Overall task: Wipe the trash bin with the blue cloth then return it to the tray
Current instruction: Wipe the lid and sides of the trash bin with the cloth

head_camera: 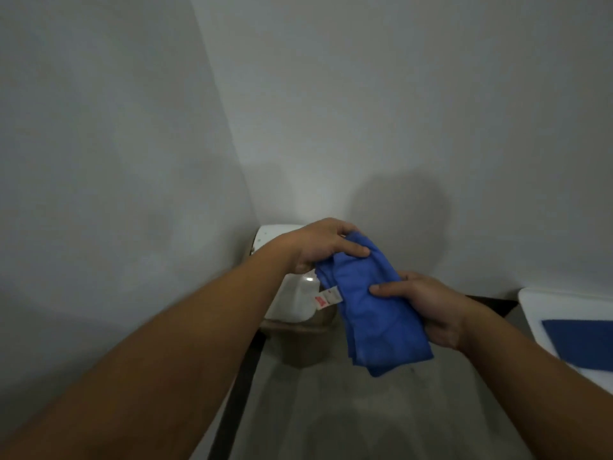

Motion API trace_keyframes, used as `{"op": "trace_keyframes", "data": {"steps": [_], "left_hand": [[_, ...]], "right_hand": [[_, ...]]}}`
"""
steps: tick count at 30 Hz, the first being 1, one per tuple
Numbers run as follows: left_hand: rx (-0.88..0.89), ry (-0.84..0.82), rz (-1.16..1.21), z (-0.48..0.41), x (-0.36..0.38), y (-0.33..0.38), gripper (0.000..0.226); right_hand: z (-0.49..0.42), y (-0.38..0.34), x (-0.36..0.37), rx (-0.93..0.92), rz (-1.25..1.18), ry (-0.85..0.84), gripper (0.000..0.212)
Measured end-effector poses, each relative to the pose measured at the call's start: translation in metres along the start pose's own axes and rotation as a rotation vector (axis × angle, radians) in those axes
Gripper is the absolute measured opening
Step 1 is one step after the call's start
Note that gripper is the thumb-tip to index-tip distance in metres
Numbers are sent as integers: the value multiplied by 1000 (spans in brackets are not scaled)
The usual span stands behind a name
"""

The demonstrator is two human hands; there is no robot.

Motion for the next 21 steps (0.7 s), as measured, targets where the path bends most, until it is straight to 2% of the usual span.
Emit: {"op": "trace_keyframes", "data": {"steps": [6, 8, 12, 14, 15, 16, 18, 21], "left_hand": [[90, 66, 87, -8, -34, 18, 8], [134, 135, 83, -9, -44, 15, 5], [164, 450, 32, -7, -66, 1, 24], [183, 704, -2, 4, -75, -12, 20], [193, 834, -124, 10, -77, -19, 15], [176, 918, -300, 15, -79, -29, 14], [76, 898, -595, 21, -82, -50, 33], [-27, 801, -723, 23, -87, -70, 46]], "right_hand": [[-19, -27, 21, -104, -118, 43, 37], [-31, -29, 19, -151, -112, 23, 38], [-54, -24, 6, -223, -132, 41, 42], [-60, -24, 5, -218, -116, 68, 39], [-59, -26, 6, -225, -85, 104, 35], [-58, -29, 8, -248, -38, 157, 29], [-57, -38, 17, -374, 212, 291, 17], [-59, -47, 37, -640, 662, 486, 12]]}}
Point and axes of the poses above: each hand's wrist, its own z-axis away from the middle knuckle, its own x-axis out of the palm, y = z × x, the point moved 2 cm from there along -z, towards the middle knuckle
